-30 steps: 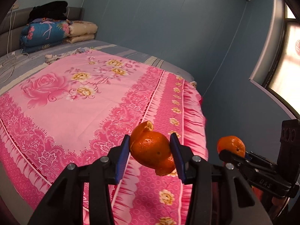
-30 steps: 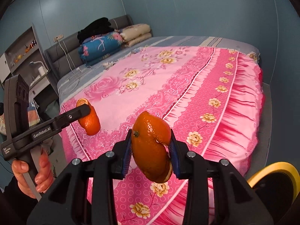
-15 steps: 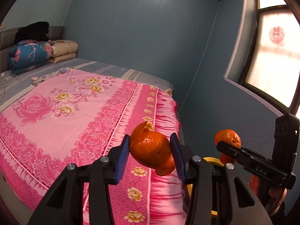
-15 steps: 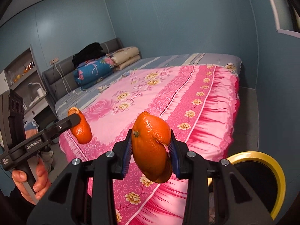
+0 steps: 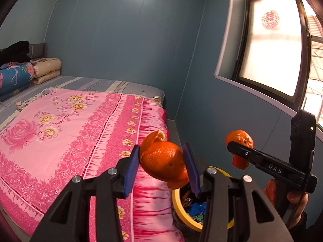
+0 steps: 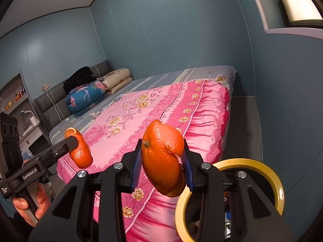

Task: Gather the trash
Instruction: 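Lift and carry both oranges with both tools over the yellow bin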

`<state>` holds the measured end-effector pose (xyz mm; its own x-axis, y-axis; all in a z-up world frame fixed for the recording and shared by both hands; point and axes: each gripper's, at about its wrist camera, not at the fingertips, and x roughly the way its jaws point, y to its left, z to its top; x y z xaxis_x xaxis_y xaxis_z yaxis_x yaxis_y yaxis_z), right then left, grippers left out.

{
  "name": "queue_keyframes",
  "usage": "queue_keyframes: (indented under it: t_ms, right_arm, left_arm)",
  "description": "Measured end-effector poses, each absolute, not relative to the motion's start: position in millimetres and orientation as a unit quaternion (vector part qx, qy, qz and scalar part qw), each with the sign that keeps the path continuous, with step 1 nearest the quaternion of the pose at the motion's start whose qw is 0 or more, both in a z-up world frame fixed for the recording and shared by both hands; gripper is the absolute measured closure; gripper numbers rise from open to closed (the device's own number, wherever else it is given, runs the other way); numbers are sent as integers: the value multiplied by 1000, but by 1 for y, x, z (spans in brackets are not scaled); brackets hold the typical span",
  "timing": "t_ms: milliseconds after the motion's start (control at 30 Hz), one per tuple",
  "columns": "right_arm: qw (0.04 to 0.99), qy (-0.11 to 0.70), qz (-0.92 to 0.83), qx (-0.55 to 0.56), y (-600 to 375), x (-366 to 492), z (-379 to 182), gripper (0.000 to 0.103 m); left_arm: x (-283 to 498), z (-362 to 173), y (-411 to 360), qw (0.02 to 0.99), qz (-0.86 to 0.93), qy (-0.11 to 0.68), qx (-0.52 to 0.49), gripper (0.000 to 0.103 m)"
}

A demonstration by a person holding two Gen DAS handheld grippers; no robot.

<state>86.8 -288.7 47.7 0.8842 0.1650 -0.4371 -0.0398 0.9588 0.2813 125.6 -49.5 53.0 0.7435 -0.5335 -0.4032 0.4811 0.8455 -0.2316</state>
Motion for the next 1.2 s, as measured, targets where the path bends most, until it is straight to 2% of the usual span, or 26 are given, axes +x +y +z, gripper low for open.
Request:
queue_keyframes:
  t_ms: [600,1200]
  right_arm:
    - [956,226,-8,186,-355,67,38,68]
    - [931,268,-44,242,-401,83,-14,68]
  left_arm:
    - [123,41,-123,917,-317,243,-13,62]
    - [152,-30,-190,880,-353,319,3,61]
